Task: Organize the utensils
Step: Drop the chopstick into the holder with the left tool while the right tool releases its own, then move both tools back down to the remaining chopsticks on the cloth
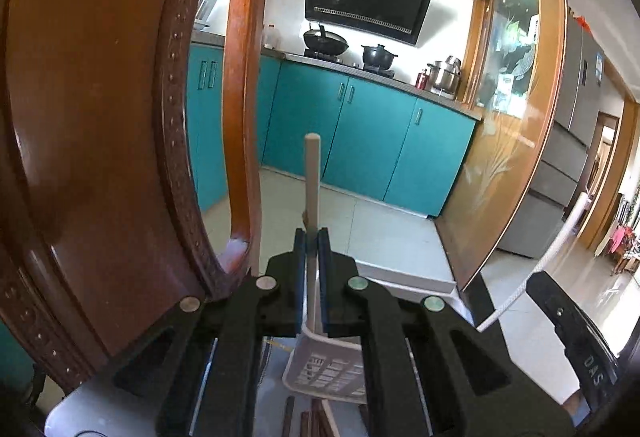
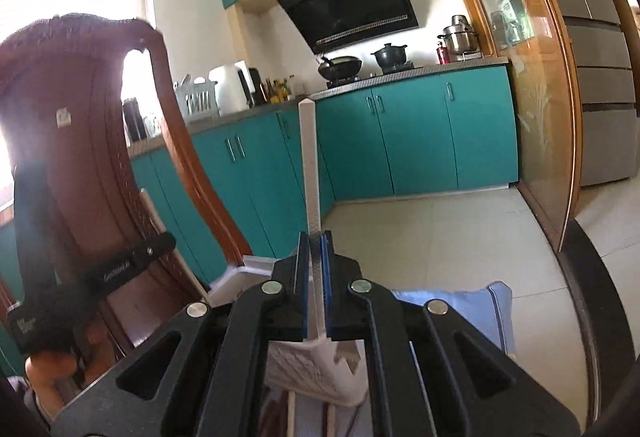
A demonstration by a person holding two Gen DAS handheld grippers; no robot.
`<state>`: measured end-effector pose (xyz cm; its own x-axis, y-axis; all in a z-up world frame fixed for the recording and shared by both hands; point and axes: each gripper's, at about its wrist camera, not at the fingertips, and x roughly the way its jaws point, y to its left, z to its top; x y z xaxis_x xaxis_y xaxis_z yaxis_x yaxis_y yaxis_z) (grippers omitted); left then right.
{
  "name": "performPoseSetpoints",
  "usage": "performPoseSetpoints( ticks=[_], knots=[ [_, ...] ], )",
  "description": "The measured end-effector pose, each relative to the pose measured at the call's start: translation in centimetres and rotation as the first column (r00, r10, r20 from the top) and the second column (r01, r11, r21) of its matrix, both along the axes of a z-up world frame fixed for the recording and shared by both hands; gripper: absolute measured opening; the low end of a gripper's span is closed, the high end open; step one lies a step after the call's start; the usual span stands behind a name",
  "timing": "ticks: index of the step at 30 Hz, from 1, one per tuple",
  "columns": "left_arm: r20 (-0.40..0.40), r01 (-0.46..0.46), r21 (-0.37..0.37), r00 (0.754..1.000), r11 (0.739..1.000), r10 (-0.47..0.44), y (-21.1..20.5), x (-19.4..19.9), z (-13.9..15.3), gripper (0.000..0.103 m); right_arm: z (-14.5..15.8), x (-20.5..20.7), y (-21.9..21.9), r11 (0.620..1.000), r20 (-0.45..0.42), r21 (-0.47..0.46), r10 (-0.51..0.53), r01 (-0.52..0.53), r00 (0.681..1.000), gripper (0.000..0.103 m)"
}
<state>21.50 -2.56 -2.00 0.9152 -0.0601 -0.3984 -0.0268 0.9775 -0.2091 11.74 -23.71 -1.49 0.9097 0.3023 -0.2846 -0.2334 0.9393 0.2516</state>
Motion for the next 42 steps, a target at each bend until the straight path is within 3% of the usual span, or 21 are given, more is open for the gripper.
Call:
performPoseSetpoints(
  ticks=[6,8,10,13,15,18,25,28,32,39,42],
  knots=[
    [0.018,-0.013,0.034,1.000,0.999,0.012,-0.2,-0.5,-0.2,0.007,-0.1,-1.6,-0.5,0.999,0.013,-0.032,0.006,-0.006,1.000,0.008],
    [0.023,-0.013,0.045,1.000,0.999,0.012,-0.1,-1.1,-0.3,0.007,-0.2,-1.9,-0.7,0.999,0.013,-0.034,0.010,-0.010,1.000,0.015],
    [0.024,-0.009,0.055,1.000,0.998,0.008,0.0,-1.5,-0.6,0.007,-0.1,-2.3,-0.9,0.999,0.016,-0.028,0.017,-0.016,1.000,0.030],
    [0.028,-0.005,0.070,1.000,0.998,0.003,0.2,-2.4,-0.9,0.007,0.1,-3.3,-1.2,0.999,0.036,-0.028,0.025,-0.024,0.999,0.039],
    [0.031,-0.005,0.086,1.000,0.996,0.003,0.3,-2.8,-1.1,0.011,-0.1,-4.1,-1.3,0.999,0.048,-0.039,0.029,-0.027,0.998,0.045],
    [0.045,-0.020,0.110,0.999,0.994,0.015,0.4,-3.9,-1.5,0.028,-1.0,-5.2,-1.3,0.998,0.034,-0.054,0.047,-0.046,0.998,0.055],
    [0.040,-0.017,0.144,0.999,0.989,0.011,1.0,-6.4,-2.6,0.041,-5.2,-5.9,1.6,0.976,-0.123,-0.180,0.099,-0.121,0.987,0.058],
    [0.011,-0.020,0.154,1.000,0.988,0.018,1.3,-6.8,-3.3,0.043,-7.5,-5.1,3.3,0.955,-0.241,-0.252,0.098,-0.160,0.966,0.060],
    [-0.027,-0.034,0.149,0.999,0.988,0.039,2.1,-6.9,-4.0,0.046,-10.8,-3.7,5.0,0.927,-0.409,-0.306,0.078,-0.217,0.909,0.060],
    [-0.115,-0.038,0.101,0.992,0.994,0.049,3.5,-6.3,-4.9,0.051,-15.0,-1.4,4.9,0.935,-0.587,-0.274,0.024,-0.227,0.809,0.060],
    [-0.149,-0.049,0.105,0.987,0.993,0.064,3.9,-6.0,-5.4,0.055,-15.3,-1.0,4.6,0.945,-0.602,-0.238,0.037,-0.223,0.797,0.059]
  ],
)
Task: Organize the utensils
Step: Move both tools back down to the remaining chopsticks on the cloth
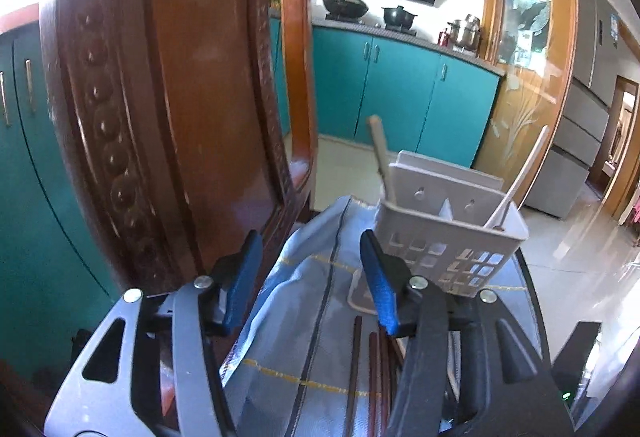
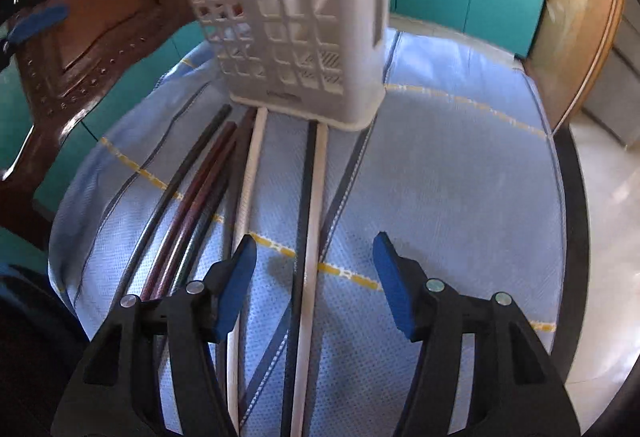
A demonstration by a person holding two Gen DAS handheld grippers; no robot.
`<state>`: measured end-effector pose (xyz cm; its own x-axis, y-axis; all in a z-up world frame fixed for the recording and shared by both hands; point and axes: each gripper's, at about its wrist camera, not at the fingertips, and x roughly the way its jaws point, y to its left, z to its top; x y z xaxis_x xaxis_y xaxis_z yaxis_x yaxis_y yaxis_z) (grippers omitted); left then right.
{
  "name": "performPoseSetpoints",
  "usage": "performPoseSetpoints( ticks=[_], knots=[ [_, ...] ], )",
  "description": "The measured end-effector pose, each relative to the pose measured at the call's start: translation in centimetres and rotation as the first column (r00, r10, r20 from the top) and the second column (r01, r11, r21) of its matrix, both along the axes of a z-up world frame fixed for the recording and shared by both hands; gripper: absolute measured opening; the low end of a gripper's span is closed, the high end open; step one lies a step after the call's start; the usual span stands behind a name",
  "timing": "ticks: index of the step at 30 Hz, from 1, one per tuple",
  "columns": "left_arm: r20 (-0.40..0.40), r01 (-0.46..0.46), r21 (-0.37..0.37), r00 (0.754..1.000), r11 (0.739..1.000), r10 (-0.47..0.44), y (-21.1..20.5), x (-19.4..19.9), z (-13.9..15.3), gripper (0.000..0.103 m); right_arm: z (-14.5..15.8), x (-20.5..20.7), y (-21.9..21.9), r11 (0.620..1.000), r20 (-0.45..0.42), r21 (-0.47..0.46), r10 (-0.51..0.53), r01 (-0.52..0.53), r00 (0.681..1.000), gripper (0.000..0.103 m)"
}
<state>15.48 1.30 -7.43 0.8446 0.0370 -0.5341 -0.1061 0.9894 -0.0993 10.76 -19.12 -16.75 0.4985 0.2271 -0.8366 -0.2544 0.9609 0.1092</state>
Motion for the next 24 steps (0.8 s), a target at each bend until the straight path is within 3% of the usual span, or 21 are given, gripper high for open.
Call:
performPoseSetpoints(
  ticks=[3,5,7,13,19,24],
  knots=[
    [-0.018,-0.030,0.057,0.999,0.998,0.031,-0.2,0.2,-0.5,0.056,-0.1,-0.1,0.1,1.000,0.004,0.011,0.004,-0.004,1.000,0.054],
    [-0.027,-0.028,0.070,0.999,0.997,0.030,-0.3,0.2,-0.8,0.056,-0.1,-0.1,0.3,1.000,0.014,-0.012,0.004,-0.004,1.000,0.038],
    [-0.030,-0.023,0.081,0.999,0.996,0.025,-0.5,0.2,-0.9,0.056,-0.1,-0.6,0.4,1.000,0.006,-0.011,0.014,-0.013,1.000,0.013],
    [-0.048,-0.004,0.140,0.999,0.990,0.011,-1.4,0.0,-1.8,0.058,0.0,-0.7,0.1,0.999,-0.040,0.052,0.012,-0.010,0.999,0.012],
    [-0.106,0.020,0.184,0.994,0.983,-0.001,-2.0,0.0,-3.2,0.058,0.2,-1.6,-3.3,0.980,-0.103,0.171,-0.083,0.100,0.991,0.012],
    [-0.240,0.103,0.121,0.968,0.987,-0.072,-2.2,0.9,-5.3,0.058,0.4,-1.6,-6.5,0.950,-0.117,0.205,-0.217,0.237,0.969,0.012]
  ],
)
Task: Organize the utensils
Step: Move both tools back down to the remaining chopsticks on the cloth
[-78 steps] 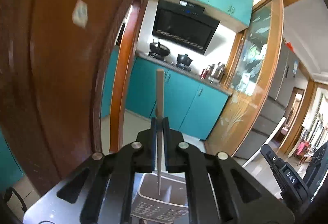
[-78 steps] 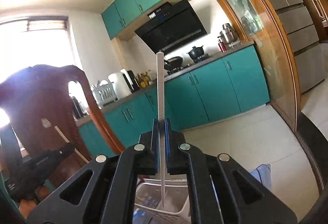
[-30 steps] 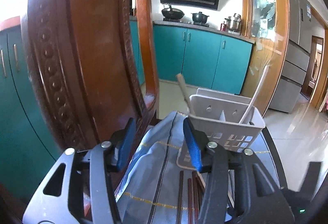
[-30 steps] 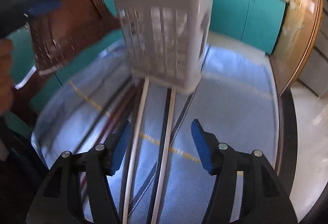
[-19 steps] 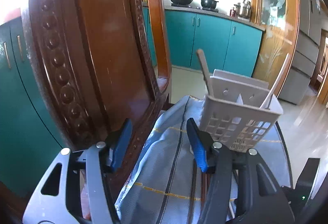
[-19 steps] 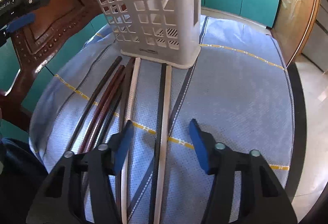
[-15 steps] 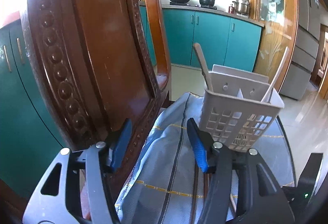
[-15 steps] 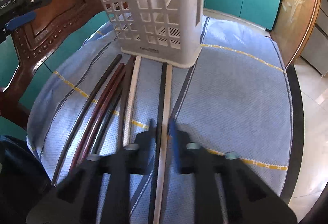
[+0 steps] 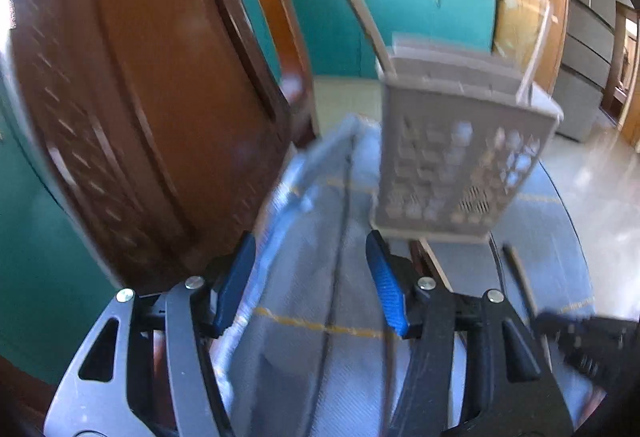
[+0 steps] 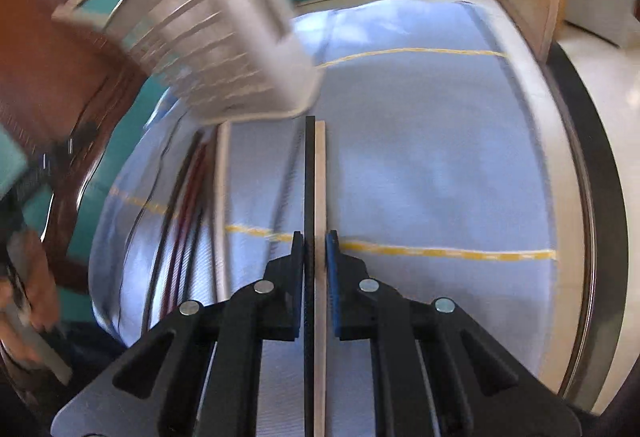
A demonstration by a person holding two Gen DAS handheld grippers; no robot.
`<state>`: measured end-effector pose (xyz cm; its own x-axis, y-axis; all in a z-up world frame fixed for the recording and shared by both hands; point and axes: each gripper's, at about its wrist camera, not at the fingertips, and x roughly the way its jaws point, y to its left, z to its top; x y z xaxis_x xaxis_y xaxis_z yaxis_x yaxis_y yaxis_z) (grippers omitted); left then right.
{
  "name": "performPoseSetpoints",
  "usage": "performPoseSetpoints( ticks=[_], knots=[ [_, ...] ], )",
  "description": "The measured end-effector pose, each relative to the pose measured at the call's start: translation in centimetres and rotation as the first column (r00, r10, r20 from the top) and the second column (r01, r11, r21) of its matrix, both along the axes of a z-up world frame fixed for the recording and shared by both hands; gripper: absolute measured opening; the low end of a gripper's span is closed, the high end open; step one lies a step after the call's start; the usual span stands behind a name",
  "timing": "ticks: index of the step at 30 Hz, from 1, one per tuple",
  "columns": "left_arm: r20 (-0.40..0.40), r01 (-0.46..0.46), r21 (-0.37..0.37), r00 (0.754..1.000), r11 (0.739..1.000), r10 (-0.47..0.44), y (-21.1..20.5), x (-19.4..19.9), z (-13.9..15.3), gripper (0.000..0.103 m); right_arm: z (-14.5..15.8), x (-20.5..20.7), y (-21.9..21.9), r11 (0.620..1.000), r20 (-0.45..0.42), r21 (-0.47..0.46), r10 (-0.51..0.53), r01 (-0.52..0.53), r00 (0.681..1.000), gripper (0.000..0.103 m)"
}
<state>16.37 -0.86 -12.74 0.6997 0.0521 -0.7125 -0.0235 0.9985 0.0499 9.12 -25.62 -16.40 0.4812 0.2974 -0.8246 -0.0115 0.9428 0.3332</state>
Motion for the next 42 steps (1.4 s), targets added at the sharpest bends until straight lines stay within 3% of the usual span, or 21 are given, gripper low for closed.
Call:
performPoseSetpoints(
  ticks=[3,7,12,17,24,29,35,39,42],
  knots=[
    [-0.101,0.014,-0.044,0.995,0.999,-0.019,0.0,0.9,-1.6,0.058,0.0,0.1,-0.4,1.000,-0.008,0.025,-0.006,0.006,1.000,0.012],
    [-0.174,0.037,-0.074,0.983,0.997,-0.049,-0.5,1.5,-3.0,0.058,0.2,0.0,-0.4,0.999,-0.010,0.036,-0.004,0.005,1.000,0.014],
    [-0.215,0.069,-0.043,0.974,0.997,-0.076,-1.9,1.8,-4.4,0.058,0.5,0.6,0.2,1.000,0.000,0.013,-0.012,0.012,1.000,0.018],
    [-0.266,0.081,-0.021,0.960,0.996,-0.084,-2.8,2.0,-5.8,0.058,0.3,0.9,0.5,0.997,0.012,-0.077,-0.026,0.027,1.000,0.018],
    [-0.277,0.087,-0.003,0.957,0.996,-0.084,-3.4,1.8,-6.7,0.058,0.2,1.0,1.5,0.981,0.039,-0.192,0.011,-0.003,0.999,0.019],
    [-0.286,0.081,0.006,0.955,0.997,-0.076,-3.8,2.1,-7.9,0.058,-0.1,0.6,3.8,0.934,0.074,-0.355,0.069,-0.038,0.995,0.021],
    [-0.281,0.057,-0.004,0.958,0.998,-0.056,-3.5,3.5,-8.5,0.058,-0.1,1.2,3.5,0.938,0.077,-0.346,0.049,-0.019,0.996,0.024],
    [-0.276,0.039,0.006,0.960,0.999,-0.036,-3.4,4.4,-8.6,0.059,-0.3,1.1,4.1,0.907,0.104,-0.420,0.062,-0.013,0.993,0.038],
    [-0.279,0.029,0.007,0.960,1.000,-0.026,-3.3,4.6,-8.5,0.059,-0.2,1.3,4.0,0.910,0.098,-0.413,0.058,-0.012,0.994,0.040]
  ],
)
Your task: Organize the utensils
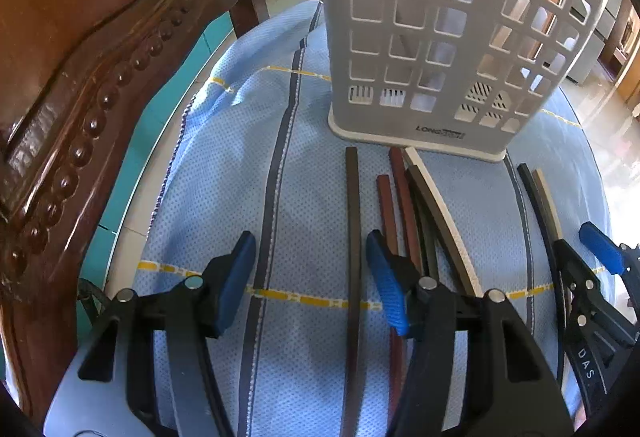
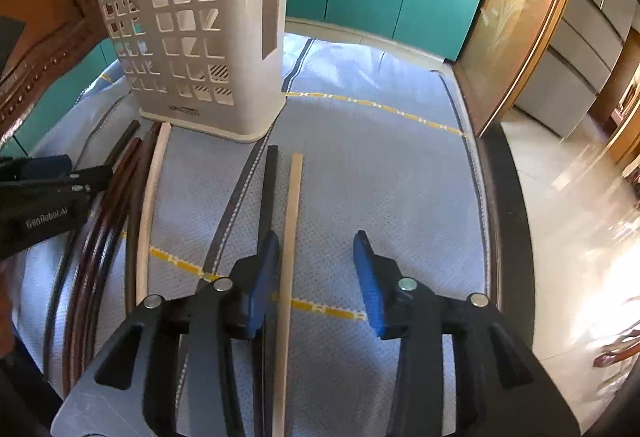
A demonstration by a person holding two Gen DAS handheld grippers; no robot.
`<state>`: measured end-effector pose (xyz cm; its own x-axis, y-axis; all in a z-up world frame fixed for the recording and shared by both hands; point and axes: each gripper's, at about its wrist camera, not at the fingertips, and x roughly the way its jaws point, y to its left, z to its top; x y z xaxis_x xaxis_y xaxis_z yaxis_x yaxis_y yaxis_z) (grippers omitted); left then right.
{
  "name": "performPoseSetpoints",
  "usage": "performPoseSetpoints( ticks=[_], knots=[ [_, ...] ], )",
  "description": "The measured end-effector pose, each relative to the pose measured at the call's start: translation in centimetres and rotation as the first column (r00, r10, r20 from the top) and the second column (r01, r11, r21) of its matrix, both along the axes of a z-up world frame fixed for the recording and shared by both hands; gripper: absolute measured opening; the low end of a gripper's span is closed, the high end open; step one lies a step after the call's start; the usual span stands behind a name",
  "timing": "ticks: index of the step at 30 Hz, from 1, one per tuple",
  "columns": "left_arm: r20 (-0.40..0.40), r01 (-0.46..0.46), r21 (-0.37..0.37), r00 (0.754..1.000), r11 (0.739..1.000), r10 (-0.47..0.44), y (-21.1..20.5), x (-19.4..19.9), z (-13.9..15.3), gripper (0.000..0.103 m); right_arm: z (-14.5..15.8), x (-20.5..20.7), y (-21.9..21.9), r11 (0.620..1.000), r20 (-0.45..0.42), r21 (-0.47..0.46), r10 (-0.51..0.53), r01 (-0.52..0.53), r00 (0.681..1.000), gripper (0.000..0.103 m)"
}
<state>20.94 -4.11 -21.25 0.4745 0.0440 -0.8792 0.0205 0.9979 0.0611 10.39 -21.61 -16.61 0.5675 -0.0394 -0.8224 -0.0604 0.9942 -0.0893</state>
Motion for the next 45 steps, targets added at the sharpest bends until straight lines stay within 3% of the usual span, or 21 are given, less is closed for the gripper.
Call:
performPoseSetpoints(
  ticks=[2,10,45],
  knots=[
    [0.004,0.002,0.006,1.000,1.000,-0.002,0.0,0.0,0.0,0.059,0.0,0.1,-0.5,0.999,-0.020,0.052,0.001,0.000,1.000,0.040],
    [0.009,0.005,0.012,1.000,1.000,-0.005,0.0,-0.4,-0.2,0.062,-0.1,-0.2,1.2,0.996,-0.019,0.045,0.081,-0.080,0.996,0.040],
    [0.027,0.009,0.043,1.000,0.999,-0.010,-0.6,-0.8,-0.1,0.066,-0.1,0.0,0.7,0.998,-0.014,0.055,0.042,-0.042,0.999,0.040]
  ],
)
